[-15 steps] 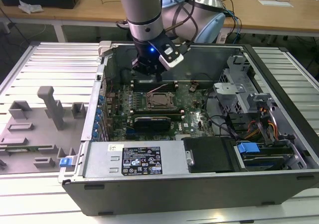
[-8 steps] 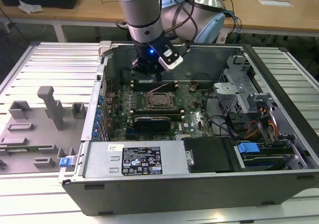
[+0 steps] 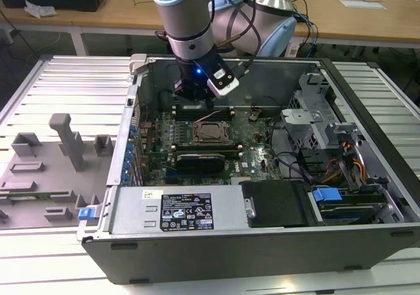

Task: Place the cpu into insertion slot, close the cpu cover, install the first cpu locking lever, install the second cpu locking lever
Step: 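Install the first cpu locking lever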

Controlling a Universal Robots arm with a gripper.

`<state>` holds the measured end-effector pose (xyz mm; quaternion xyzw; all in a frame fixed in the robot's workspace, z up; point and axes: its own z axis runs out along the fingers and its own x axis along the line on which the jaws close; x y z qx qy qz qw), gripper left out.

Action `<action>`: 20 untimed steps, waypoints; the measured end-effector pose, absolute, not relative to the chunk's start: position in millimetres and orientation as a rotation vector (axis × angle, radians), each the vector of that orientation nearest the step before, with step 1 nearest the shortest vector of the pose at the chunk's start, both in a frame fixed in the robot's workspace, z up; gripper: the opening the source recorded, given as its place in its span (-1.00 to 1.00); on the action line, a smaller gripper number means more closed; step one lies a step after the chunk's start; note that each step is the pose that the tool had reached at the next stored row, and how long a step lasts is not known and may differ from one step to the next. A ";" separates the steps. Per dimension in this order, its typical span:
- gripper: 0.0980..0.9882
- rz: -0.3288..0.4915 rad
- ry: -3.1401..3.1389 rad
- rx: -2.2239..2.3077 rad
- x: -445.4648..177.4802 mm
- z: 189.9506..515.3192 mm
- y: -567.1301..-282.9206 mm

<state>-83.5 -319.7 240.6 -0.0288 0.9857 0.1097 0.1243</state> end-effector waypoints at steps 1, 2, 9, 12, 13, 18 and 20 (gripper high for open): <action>-0.98 0.322 2.873 -0.083 -83.6 239.1 -319.6; -0.98 0.325 2.872 -0.076 -83.6 237.1 -319.6; -0.98 0.321 2.868 -0.004 -80.0 228.6 -318.7; -0.98 0.318 2.867 0.018 -80.0 226.1 -315.5; -0.98 0.317 2.866 0.026 -80.0 225.1 -314.3; -0.98 0.307 2.860 0.099 -79.4 220.7 -312.1; -0.98 0.304 2.858 0.119 -79.5 219.4 -310.2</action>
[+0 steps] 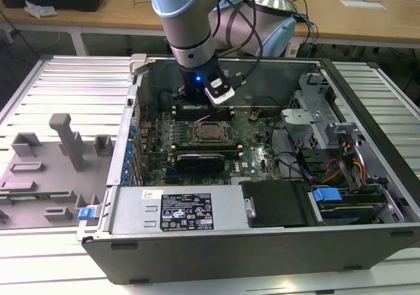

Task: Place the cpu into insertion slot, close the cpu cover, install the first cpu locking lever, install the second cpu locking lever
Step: 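Install the first cpu locking lever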

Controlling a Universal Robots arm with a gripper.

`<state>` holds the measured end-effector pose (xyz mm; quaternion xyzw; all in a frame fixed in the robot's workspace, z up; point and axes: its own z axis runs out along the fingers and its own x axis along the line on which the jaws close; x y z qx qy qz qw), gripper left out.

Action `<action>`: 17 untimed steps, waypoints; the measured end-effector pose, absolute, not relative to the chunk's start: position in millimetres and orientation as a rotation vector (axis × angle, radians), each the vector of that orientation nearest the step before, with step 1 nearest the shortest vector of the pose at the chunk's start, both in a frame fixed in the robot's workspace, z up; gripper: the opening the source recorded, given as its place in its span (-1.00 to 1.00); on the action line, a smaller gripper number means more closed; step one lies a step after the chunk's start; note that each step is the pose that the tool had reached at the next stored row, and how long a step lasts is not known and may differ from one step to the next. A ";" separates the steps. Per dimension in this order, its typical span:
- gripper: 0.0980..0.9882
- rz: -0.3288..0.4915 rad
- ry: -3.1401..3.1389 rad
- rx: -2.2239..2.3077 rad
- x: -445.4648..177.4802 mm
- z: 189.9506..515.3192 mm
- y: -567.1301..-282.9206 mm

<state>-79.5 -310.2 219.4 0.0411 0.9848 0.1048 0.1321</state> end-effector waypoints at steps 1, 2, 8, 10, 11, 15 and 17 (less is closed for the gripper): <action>-0.98 0.304 2.858 0.123 -79.5 219.1 -309.2; -0.98 0.303 2.857 0.127 -79.4 218.7 -307.4; -0.98 0.294 2.857 0.130 -79.4 215.7 -304.5; -0.98 0.290 2.854 0.153 -79.5 214.6 -304.4; -0.98 0.287 2.852 0.173 -79.5 214.2 -304.4; -0.98 0.277 2.843 0.240 -79.5 212.3 -302.1; -0.98 0.271 2.837 0.285 -79.5 210.6 -298.2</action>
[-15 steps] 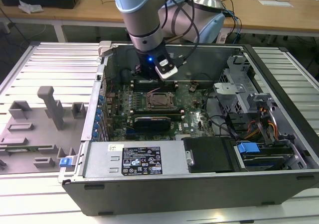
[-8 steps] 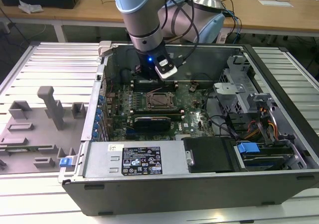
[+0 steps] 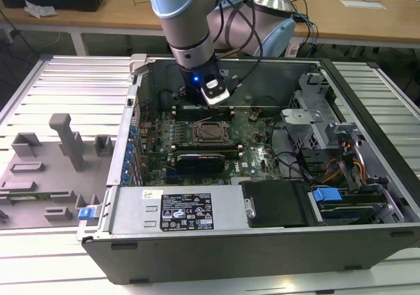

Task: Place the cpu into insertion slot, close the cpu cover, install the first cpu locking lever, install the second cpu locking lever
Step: 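Install the first cpu locking lever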

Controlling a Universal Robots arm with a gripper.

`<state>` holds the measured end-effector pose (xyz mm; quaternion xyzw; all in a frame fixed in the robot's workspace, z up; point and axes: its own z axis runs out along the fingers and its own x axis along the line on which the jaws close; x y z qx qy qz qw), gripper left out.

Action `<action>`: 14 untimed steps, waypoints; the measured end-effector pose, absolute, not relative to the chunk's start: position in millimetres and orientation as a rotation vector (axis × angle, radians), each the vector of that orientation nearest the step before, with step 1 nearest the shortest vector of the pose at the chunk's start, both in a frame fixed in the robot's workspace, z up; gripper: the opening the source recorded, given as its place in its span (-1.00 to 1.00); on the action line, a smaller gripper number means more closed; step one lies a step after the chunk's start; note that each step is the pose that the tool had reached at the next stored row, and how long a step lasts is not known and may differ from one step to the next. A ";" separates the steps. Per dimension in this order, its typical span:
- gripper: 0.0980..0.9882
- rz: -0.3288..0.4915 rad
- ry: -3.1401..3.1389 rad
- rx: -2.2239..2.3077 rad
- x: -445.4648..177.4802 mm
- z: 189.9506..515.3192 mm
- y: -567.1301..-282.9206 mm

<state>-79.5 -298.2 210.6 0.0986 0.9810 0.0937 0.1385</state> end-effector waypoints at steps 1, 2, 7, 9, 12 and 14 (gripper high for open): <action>-0.98 0.264 2.829 0.331 -79.4 207.5 -296.7; -0.98 0.261 2.825 0.353 -79.5 206.0 -295.7; -0.98 0.256 2.822 0.373 -79.5 204.4 -293.7; -0.98 0.253 2.821 0.377 -79.4 203.7 -293.2; -0.98 0.240 2.820 0.381 -79.5 202.0 -292.8; -0.98 0.233 2.820 0.382 -79.4 200.8 -292.7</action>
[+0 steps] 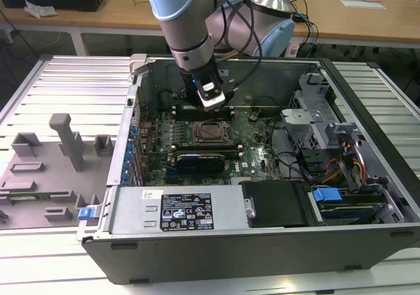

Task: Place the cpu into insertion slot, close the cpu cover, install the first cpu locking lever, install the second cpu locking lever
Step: 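Install the first cpu locking lever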

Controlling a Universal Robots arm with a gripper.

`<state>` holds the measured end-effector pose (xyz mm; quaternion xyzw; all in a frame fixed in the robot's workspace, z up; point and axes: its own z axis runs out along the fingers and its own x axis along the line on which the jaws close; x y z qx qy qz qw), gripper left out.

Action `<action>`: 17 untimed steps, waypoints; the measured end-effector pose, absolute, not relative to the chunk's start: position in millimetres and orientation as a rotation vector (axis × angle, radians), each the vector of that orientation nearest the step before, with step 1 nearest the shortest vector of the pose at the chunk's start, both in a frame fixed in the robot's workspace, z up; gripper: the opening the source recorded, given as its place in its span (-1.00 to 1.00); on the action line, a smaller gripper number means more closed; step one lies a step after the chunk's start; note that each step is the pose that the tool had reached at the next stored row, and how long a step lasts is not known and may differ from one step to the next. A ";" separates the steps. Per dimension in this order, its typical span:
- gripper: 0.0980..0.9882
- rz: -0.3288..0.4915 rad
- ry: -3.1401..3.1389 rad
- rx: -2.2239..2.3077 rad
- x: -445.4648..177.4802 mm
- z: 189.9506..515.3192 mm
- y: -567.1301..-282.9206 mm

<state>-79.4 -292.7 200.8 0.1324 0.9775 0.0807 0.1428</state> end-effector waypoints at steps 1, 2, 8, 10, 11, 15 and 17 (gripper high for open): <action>-0.98 0.231 2.820 0.383 -79.4 200.2 -292.6; -0.98 0.228 2.819 0.383 -79.4 199.7 -292.6; -0.98 0.223 2.818 0.388 -79.5 196.7 -292.6; -0.98 0.221 2.818 0.390 -79.5 195.9 -292.7; -0.98 0.221 2.818 0.391 -79.5 195.4 -292.7; -0.98 0.218 2.817 0.396 -79.0 194.6 -292.6; -0.98 0.217 2.817 0.397 -78.5 194.5 -292.9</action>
